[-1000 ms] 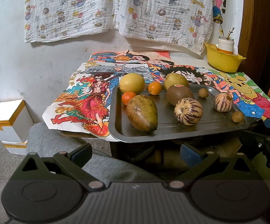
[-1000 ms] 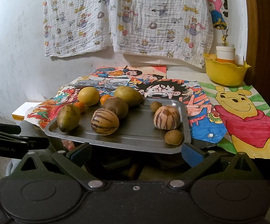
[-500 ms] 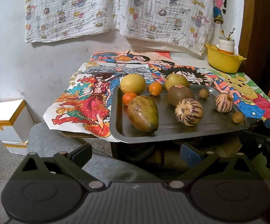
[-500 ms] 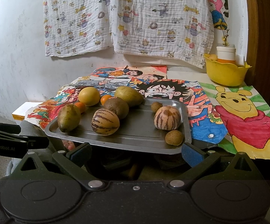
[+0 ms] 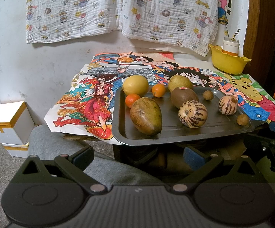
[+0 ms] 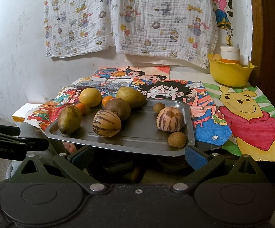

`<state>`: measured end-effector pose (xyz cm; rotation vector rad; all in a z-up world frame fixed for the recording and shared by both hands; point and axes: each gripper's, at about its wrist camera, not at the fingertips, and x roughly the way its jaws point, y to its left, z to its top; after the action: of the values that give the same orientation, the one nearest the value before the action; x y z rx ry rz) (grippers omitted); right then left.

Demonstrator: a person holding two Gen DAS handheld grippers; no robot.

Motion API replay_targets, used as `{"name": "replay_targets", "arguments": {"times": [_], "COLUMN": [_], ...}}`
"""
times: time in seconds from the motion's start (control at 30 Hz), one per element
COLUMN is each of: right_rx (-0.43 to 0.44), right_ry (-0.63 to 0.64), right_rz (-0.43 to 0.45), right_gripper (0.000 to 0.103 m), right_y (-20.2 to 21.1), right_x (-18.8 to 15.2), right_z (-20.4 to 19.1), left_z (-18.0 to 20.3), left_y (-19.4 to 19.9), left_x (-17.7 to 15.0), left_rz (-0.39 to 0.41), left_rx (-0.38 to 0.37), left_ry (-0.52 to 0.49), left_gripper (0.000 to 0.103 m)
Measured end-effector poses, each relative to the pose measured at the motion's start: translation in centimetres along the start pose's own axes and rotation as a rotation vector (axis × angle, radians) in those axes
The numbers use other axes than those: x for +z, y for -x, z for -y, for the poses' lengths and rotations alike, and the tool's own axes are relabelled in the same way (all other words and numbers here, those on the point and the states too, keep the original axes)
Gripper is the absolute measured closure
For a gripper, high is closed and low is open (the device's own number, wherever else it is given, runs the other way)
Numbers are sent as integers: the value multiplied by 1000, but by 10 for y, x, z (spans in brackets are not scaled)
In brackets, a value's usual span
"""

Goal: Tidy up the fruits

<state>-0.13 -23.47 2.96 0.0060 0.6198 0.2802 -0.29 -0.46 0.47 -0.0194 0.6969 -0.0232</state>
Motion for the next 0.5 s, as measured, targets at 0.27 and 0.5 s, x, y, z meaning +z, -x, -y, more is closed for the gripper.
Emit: {"name": "replay_targets", "arguments": {"times": [0.27,0.5], "right_rx": [-1,-2], "right_ry": [1,0], "right_rz": [0,-7], "right_gripper": [1,1], "right_y": [0,-2], "right_x": [0,-1], "right_z": [-2,0], "left_z": [-1,-4], "left_y": [0,3], "left_x": [-1,-1], "left_rz": [8,15], "left_rx": [-1,-5], "left_ry": [8,25], "left_gripper": [0,0]}}
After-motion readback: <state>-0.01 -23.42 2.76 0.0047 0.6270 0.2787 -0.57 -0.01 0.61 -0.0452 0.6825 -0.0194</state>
